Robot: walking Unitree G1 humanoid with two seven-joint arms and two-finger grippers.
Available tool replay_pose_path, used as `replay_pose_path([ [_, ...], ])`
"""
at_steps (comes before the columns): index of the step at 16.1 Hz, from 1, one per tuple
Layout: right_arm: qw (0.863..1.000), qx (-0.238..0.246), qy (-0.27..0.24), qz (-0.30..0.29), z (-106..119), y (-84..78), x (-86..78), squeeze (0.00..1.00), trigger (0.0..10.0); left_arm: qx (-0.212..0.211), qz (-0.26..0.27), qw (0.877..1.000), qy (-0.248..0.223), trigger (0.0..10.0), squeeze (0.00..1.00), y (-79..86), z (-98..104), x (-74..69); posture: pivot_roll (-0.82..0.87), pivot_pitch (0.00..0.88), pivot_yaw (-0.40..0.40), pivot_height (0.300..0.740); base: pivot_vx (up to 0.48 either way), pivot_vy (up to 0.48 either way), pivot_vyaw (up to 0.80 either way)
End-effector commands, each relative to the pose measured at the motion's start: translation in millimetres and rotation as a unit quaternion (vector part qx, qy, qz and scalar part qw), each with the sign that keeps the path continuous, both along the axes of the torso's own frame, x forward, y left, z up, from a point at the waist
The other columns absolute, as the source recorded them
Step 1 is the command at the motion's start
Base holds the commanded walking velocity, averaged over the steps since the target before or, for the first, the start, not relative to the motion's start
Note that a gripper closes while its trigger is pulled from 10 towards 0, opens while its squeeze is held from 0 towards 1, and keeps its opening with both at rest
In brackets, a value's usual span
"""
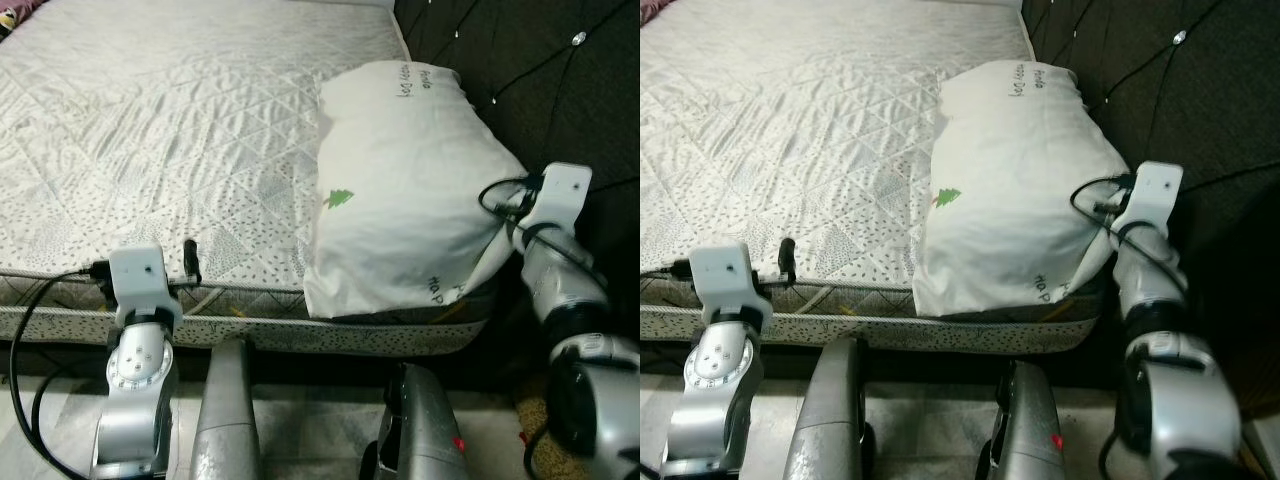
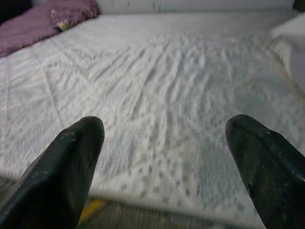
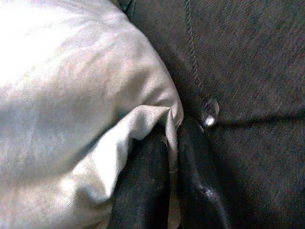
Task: Clean up the room
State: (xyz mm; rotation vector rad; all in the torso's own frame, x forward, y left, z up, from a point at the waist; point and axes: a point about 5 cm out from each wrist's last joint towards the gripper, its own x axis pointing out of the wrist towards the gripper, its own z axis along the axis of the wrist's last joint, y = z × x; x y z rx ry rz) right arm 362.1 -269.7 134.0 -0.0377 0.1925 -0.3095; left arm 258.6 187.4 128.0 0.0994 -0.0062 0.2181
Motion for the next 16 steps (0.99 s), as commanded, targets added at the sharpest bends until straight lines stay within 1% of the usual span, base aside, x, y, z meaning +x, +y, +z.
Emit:
replay_pose_path([
  [1, 0.999, -0.018, -0.035, -0.009, 10.2, -4.5, -1.2, 1.00, 10.0, 0.000, -0.002, 1.000, -0.002, 10.0, 0.00, -0.3, 0.7, 1.8, 0.12, 0.000, -0.054, 0.532, 0.000, 0.000, 0.00],
  [2, 0.999, -0.003, -0.039, -0.009, 5.4, -1.5, -2.9, 1.00, 10.0, 0.001, -0.001, 1.000, -0.004, 10.0, 0.00, 0.3, 1.1, 3.4, 0.11, 0.000, -0.051, 0.532, 0.000, 0.000, 0.00],
  [3, 0.998, -0.015, -0.055, 0.007, 3.6, 3.6, -5.6, 1.00, 10.0, -0.002, -0.002, 1.000, -0.014, 10.0, 0.00, 1.9, 4.6, 3.0, 0.11, 0.000, -0.051, 0.532, 0.000, 0.000, 0.00],
  [4, 0.997, -0.029, -0.067, 0.019, 5.0, 6.5, -6.8, 1.00, 10.0, -0.002, 0.000, 1.000, -0.014, 10.0, 0.00, 3.2, 4.0, 2.9, 0.11, 0.000, -0.050, 0.532, 0.000, 0.000, 0.00],
  [5, 0.996, -0.050, -0.066, 0.023, 5.3, 6.2, -8.1, 1.00, 10.0, -0.002, 0.000, 1.000, -0.015, 10.0, 0.00, 3.2, 3.8, 2.7, 0.10, 0.000, -0.049, 0.532, 0.000, 0.000, 0.00],
  [7, 0.993, -0.083, -0.080, 0.003, 11.2, -0.4, -13.2, 1.00, 10.0, -0.005, -0.002, 1.000, -0.017, 10.0, 0.00, 0.6, 5.1, 1.3, 0.10, 0.000, -0.054, 0.532, 0.000, 0.000, 0.00],
  [8, 0.992, -0.087, -0.091, 0.004, 13.4, 0.7, -14.4, 1.00, 10.0, -0.009, -0.005, 1.000, -0.019, 10.0, 0.00, 0.1, 5.4, 0.8, 0.10, 0.000, -0.060, 0.532, 0.000, 0.000, 0.00],
  [9, 0.991, -0.081, -0.107, 0.018, 15.0, 8.0, -15.2, 1.00, 10.0, -0.011, -0.006, 1.000, -0.022, 10.0, 0.00, 0.3, 4.8, -0.3, 0.10, 0.000, -0.068, 0.532, 0.000, 0.000, 0.00],
  [10, 0.989, -0.064, -0.124, 0.048, 16.0, 23.1, -15.7, 1.00, 10.0, -0.018, -0.003, 0.999, -0.027, 10.0, 0.00, 1.5, 4.9, -2.2, 0.11, 0.000, -0.075, 0.532, 0.000, 0.000, 0.00],
  [12, 0.983, -0.035, -0.143, 0.106, 13.9, 54.3, -19.2, 1.00, 10.0, -0.029, 0.001, 0.999, -0.034, 10.0, 0.00, 2.7, 5.6, -6.1, 0.12, 0.000, -0.077, 0.532, 0.000, 0.000, 0.00],
  [13, 0.977, -0.014, -0.143, 0.155, 6.7, 85.6, -25.0, 1.00, 10.0, -0.038, -0.001, 0.999, -0.032, 10.0, 0.00, 0.6, 4.6, -7.0, 0.12, 0.000, -0.077, 0.532, 0.000, 0.000, 0.00],
  [14, 0.970, -0.008, -0.150, 0.192, 1.0, 112.0, -33.9, 1.00, 10.0, -0.035, -0.002, 0.999, -0.028, 10.0, 0.00, -0.3, 2.7, -8.3, 0.13, 0.000, -0.069, 0.532, 0.000, 0.000, 0.00],
  [15, 0.968, -0.010, -0.152, 0.198, -1.5, 120.5, -37.6, 1.00, 10.0, -0.035, -0.002, 0.999, -0.026, 10.0, 0.00, -0.6, 2.0, -8.7, 0.13, 0.000, -0.064, 0.532, 0.000, 0.000, 0.00],
  [16, 0.961, 0.013, -0.149, 0.232, -5.5, 133.2, -45.8, 1.00, 10.0, -0.034, -0.007, 0.999, -0.021, 10.0, 0.00, -1.7, 0.6, -9.5, 0.13, 0.000, -0.058, 0.532, 0.000, 0.000, 0.00],
])
